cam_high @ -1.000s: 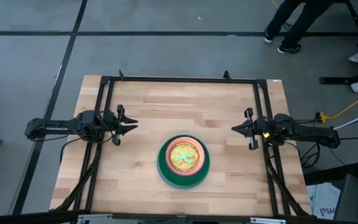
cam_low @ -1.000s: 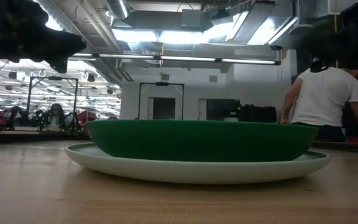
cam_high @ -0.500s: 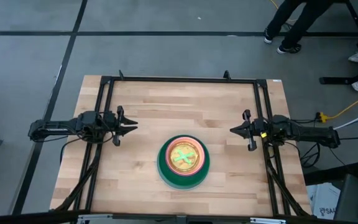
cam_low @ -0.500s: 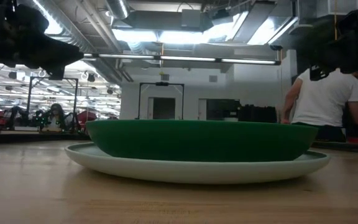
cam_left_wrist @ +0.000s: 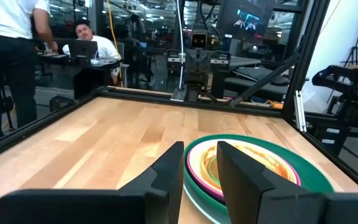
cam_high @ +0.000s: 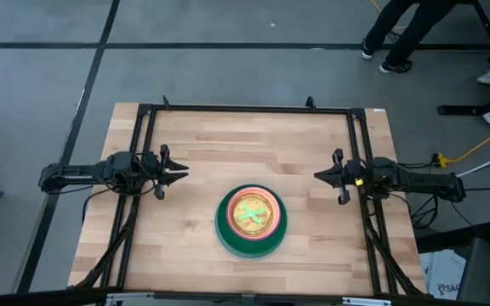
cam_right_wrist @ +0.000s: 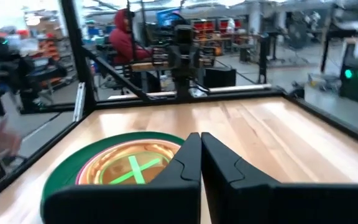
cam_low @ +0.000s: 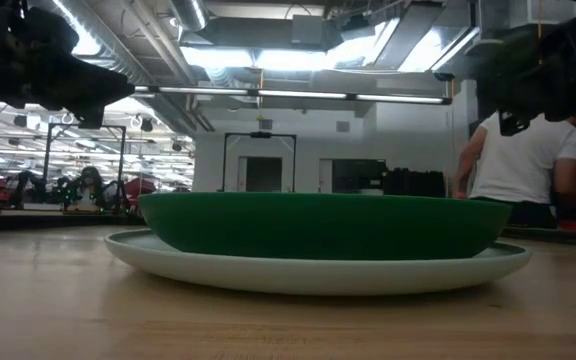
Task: Stack plastic plates
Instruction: Return to Home Position
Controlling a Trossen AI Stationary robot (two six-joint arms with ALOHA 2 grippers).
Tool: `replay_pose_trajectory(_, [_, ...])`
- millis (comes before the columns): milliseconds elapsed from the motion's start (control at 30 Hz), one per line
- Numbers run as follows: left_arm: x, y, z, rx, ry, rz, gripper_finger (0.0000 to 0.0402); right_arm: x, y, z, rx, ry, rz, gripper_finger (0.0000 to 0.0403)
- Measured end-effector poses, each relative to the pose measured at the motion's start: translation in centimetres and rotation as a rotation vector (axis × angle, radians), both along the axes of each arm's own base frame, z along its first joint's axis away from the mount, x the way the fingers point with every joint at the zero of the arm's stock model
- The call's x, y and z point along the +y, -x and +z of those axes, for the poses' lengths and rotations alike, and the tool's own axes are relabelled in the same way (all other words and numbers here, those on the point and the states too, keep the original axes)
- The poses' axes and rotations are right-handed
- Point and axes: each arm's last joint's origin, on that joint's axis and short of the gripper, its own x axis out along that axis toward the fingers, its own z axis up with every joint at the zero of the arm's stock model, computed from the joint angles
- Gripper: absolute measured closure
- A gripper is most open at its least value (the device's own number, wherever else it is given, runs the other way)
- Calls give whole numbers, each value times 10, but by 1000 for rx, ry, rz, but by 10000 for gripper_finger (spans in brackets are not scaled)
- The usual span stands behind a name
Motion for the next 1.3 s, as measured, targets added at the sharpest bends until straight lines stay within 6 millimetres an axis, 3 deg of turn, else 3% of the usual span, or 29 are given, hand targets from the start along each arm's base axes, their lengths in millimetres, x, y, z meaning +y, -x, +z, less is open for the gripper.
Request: replay_pose_trajectory(1300, [0, 0, 0, 1, 0, 1, 312, 1, -1, -2, 22, -55, -19, 402])
